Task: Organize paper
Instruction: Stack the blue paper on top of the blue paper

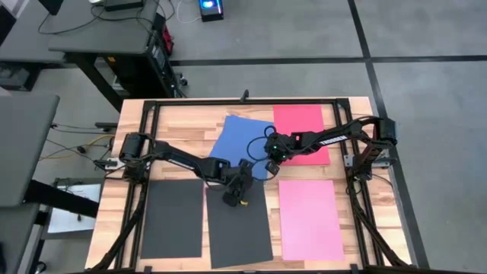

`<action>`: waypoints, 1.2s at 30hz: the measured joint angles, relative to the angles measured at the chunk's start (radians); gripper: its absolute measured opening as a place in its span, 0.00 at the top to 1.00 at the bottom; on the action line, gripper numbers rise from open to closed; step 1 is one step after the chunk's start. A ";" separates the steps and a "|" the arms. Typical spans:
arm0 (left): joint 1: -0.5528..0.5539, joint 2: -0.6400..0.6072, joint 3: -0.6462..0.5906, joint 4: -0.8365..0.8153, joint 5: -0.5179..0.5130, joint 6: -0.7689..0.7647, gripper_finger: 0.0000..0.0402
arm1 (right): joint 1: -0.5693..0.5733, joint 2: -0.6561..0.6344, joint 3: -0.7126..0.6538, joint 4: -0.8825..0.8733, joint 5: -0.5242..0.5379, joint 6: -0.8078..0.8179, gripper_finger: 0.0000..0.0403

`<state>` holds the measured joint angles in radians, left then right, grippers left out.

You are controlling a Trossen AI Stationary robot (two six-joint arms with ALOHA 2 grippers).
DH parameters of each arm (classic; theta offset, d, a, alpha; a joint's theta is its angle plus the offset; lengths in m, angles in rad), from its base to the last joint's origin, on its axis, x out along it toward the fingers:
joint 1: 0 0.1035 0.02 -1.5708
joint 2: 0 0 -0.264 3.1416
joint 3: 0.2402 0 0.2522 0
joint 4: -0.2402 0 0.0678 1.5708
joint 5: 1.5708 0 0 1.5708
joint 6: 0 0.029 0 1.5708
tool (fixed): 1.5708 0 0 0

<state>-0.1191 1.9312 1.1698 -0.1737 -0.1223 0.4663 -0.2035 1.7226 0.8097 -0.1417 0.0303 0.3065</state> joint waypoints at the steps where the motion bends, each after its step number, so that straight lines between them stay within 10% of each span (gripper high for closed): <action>1: 0.004 0.000 0.000 0.002 0.000 -0.001 0.58 | 0.000 0.000 0.000 0.000 0.000 0.000 1.00; 26: 0.065 0.032 0.002 0.206 0.041 -0.006 0.58 | -0.002 0.001 0.000 0.019 -0.001 0.000 1.00; 36: 0.072 0.026 0.101 -0.068 0.034 -0.007 0.58 | -0.015 0.001 -0.001 0.026 -0.004 -0.013 1.00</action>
<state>-0.0469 1.9568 1.2711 -0.2418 -0.0884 0.4597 -0.2186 1.7233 0.8089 -0.1154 0.0262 0.2933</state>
